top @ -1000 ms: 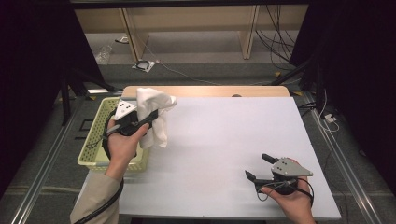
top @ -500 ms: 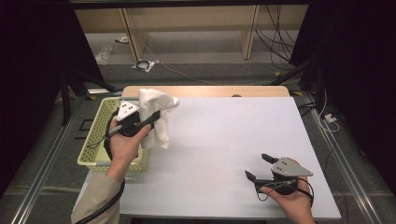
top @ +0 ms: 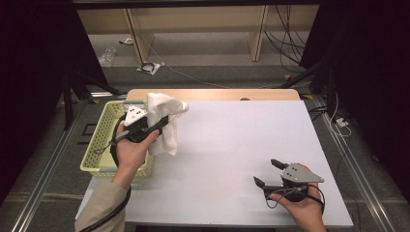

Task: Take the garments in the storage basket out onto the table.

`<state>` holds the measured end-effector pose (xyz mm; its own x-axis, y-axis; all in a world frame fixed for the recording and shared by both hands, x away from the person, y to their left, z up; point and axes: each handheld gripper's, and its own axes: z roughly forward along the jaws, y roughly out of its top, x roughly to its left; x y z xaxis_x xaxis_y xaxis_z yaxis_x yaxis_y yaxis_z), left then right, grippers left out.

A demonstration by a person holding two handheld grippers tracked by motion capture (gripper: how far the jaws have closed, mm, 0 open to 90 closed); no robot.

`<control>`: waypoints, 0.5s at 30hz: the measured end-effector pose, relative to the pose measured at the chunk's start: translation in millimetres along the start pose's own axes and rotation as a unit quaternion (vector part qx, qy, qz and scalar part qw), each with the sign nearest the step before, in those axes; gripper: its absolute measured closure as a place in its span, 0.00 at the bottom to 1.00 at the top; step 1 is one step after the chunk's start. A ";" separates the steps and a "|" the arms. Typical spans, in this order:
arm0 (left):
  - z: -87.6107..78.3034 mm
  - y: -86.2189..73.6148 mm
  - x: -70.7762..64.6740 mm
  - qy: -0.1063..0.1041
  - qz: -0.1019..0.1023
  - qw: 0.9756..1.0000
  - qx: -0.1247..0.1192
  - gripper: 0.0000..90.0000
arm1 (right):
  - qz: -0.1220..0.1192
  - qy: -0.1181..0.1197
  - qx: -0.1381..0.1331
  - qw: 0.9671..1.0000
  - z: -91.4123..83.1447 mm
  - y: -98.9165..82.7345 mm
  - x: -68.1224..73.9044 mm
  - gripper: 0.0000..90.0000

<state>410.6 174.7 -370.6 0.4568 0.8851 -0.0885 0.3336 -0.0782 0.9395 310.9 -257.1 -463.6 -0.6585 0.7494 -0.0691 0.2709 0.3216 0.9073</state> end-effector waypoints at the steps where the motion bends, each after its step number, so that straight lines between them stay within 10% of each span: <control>1: 0.0 0.0 -0.5 -0.001 0.001 1.000 0.000 0.78 | -0.001 0.000 0.001 1.000 0.0 -0.1 -0.1 0.18; 15: 0.9 -0.2 -6.9 -0.009 0.007 1.000 0.003 0.78 | -0.001 0.000 0.001 1.000 0.4 -0.3 0.1 0.18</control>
<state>408.1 168.2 -370.5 0.4764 0.8754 -0.0820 0.3326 -0.0931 0.9385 311.0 -256.9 -464.0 -0.6591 0.7488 -0.0698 0.2716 0.3235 0.9064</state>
